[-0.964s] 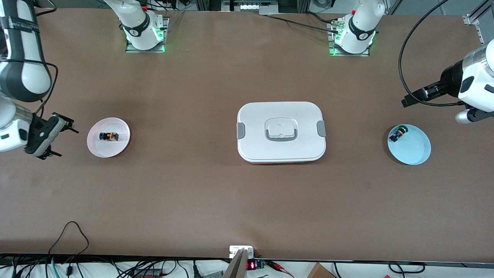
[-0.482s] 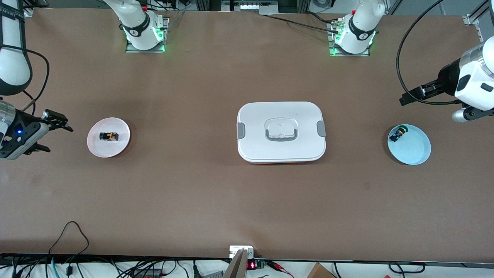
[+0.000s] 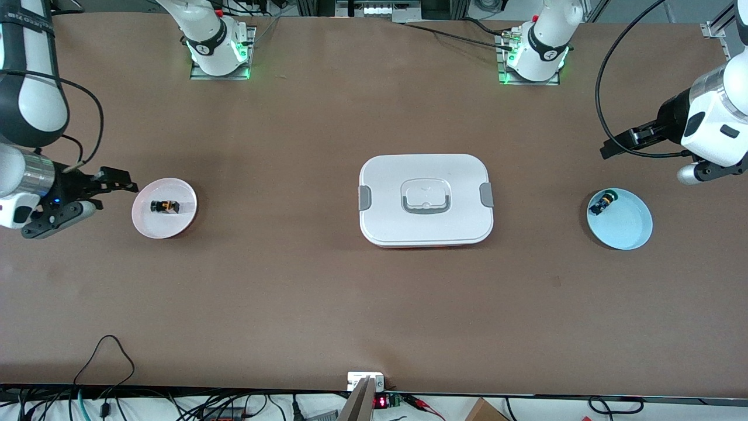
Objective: Transfer orange switch to right arm and place
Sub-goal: 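Open the right gripper and release the switch in the dish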
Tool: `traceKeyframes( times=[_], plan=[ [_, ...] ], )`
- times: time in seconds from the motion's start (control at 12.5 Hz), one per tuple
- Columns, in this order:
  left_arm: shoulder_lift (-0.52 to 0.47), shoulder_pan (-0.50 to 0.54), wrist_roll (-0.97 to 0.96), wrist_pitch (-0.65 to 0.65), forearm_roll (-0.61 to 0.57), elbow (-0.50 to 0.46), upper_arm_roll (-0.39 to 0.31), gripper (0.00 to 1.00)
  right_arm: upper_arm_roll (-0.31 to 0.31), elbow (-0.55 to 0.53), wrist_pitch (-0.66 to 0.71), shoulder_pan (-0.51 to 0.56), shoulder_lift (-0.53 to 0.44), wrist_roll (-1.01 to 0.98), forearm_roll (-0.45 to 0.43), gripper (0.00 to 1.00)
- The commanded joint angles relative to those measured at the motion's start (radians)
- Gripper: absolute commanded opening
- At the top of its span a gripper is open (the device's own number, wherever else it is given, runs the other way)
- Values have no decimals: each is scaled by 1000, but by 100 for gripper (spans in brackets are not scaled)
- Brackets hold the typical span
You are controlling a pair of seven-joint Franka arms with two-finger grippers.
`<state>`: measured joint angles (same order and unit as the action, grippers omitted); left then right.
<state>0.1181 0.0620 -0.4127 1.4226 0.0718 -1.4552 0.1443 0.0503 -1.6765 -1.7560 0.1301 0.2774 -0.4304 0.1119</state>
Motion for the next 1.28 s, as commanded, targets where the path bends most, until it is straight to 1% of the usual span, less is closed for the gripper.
traceKeyframes(
  times=[0.0, 0.16, 0.24, 0.32, 0.4, 0.48, 0.56, 0.64, 0.72, 0.88, 1.04, 1.2],
  plan=[
    [-1, -5, 11, -13, -3, 13, -3, 100, 2, 18, 68, -52, -9, 212, 8, 100],
    [-1, -4, 14, -16, -3, 13, -2, 100, 0, 53, 162, -85, -43, 307, -1, 100],
    [-3, -4, 15, -19, -3, 13, -2, 100, -3, 90, 232, -98, -56, 326, -6, 100],
    [-3, -4, 17, -20, -3, 13, -2, 100, -1, 159, 312, -101, -64, 326, -41, 100],
    [-3, -4, 17, -20, -3, 13, -2, 100, 0, 206, 366, -110, -64, 317, -119, 100],
    [-3, -2, 17, -22, -3, 12, -2, 100, -7, 230, 377, -122, -67, 311, -215, 100],
    [-2, -1, 17, -24, -1, 12, -2, 100, -27, 234, 345, -113, -75, 321, -253, 100],
    [-3, -1, 17, -24, -3, 13, -2, 100, -85, 231, 237, -119, -75, 318, -251, 100],
    [-6, -1, 18, -24, -3, 13, -2, 100, -111, 227, 199, -118, -76, 323, -230, 100],
    [-9, -1, 20, -24, -4, 13, 0, 100, -135, 227, 236, -109, -92, 372, -178, 100],
    [-12, -1, 40, -25, -18, 7, 3, 100, -138, 227, 242, -106, -118, 389, -172, 100],
    [-35, 1, 165, -22, -47, -2, 21, 100, -138, 213, 240, -103, -141, 374, -170, 100]
  ],
)
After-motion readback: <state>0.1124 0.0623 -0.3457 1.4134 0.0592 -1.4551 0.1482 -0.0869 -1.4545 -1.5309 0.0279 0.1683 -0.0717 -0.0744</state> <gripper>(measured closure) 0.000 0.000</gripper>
